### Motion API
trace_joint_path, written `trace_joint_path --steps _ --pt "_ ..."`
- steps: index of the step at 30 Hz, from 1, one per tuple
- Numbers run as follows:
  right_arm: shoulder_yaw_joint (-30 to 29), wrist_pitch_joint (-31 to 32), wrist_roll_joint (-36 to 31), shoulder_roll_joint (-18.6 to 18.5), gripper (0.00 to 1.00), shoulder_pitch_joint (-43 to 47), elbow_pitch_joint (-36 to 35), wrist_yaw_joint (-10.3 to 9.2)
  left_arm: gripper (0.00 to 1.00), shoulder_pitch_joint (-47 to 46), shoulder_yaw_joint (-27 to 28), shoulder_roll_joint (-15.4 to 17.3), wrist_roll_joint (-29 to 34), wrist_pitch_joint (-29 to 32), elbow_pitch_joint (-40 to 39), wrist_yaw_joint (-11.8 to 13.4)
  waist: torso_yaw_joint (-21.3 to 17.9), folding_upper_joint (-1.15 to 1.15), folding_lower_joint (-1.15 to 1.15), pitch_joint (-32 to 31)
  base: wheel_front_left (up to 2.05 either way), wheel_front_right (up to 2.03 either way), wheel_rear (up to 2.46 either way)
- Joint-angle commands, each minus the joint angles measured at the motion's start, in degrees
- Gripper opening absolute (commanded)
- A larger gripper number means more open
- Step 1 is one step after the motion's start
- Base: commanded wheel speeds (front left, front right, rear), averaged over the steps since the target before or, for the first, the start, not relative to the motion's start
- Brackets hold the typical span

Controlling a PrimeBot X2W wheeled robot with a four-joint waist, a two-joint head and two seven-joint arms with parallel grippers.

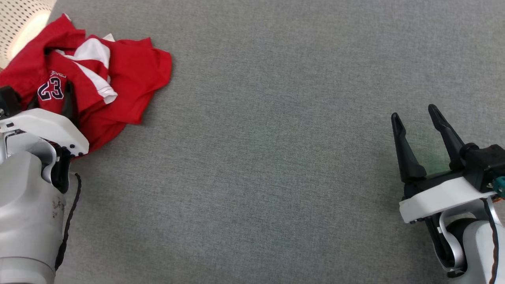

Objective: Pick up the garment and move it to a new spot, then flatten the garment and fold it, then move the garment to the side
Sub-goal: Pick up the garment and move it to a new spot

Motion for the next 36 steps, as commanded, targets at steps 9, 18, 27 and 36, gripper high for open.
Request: trace_joint_path --steps 9,18,27,36 --pt "-0.16 -2.38 0.68 0.97 1.0 -1.28 2.19 0.0 0.0 -3.81 -1.58 2.34 0.55 -3.48 1.74 -0.16 -0.62 0.0 0.0 -1.28 0.0 0.0 0.0" --pt "-1.41 -4.48 1.17 2.11 1.0 1.02 4.37 0.0 0.0 4.05 -0.66 1.91 3.76 -4.53 -15.56 1.86 -0.95 0.0 0.0 -8.27 0.0 0.0 0.0" --pt "-1.95 -5.8 1.96 3.91 1.0 5.3 5.8 0.0 0.0 25.06 -0.83 -2.36 6.57 -4.49 -41.3 3.94 -5.75 0.0 0.0 -15.93 0.0 0.0 0.0" --pt "-2.23 -5.46 2.65 4.73 1.0 7.3 5.27 0.0 0.0 36.62 -7.98 -6.83 7.16 0.81 -56.58 3.26 -11.56 0.0 0.0 -16.79 0.0 0.0 0.0"
